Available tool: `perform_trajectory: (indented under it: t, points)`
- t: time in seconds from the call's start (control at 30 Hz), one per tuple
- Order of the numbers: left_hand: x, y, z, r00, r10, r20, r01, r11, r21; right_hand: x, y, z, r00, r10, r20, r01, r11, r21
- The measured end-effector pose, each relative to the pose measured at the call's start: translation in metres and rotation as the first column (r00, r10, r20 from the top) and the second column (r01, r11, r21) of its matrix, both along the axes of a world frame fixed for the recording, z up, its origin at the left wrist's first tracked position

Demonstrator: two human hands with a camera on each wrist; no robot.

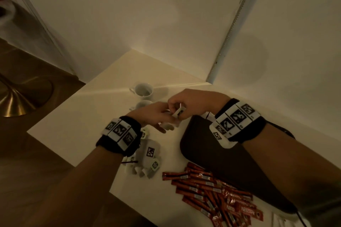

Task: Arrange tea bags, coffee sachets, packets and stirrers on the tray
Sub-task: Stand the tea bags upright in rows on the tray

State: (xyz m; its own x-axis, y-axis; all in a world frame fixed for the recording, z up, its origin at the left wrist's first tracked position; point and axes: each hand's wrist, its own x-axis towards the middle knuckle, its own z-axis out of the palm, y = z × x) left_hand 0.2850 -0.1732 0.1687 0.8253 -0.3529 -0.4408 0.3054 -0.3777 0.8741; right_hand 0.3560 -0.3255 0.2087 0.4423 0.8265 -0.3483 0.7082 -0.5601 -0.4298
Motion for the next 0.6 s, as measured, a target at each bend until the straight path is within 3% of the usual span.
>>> perform_trajectory:
  t: [0.17,0.3,0.37,0.5,0.6]
  points:
    - [0.006,-0.019,0.013,0.998,-0.012,-0.068,-0.008,0.958,-0.288,0.001,-0.023,0.025,0.993,-0.113,0.032,0.111,0.991,0.076]
    - [0.006,-0.032,0.007,0.981,0.156,-0.119,-0.195,0.827,-0.527,0.004,-0.046,0.032,0.955,-0.288,0.069,0.255,0.918,0.305]
    - [0.005,-0.038,0.005,0.966,0.228,-0.122,-0.256,0.778,-0.574,0.002,-0.055,0.035,0.941,-0.333,0.055,0.289,0.88,0.378]
    - [0.006,-0.051,0.002,0.94,0.34,-0.025,-0.295,0.773,-0.562,-0.003,-0.061,0.045,0.903,-0.426,0.054,0.35,0.803,0.483]
    - [0.008,-0.055,0.002,0.9,0.435,0.016,-0.342,0.728,-0.594,-0.008,-0.064,0.058,0.877,-0.472,0.084,0.366,0.772,0.521]
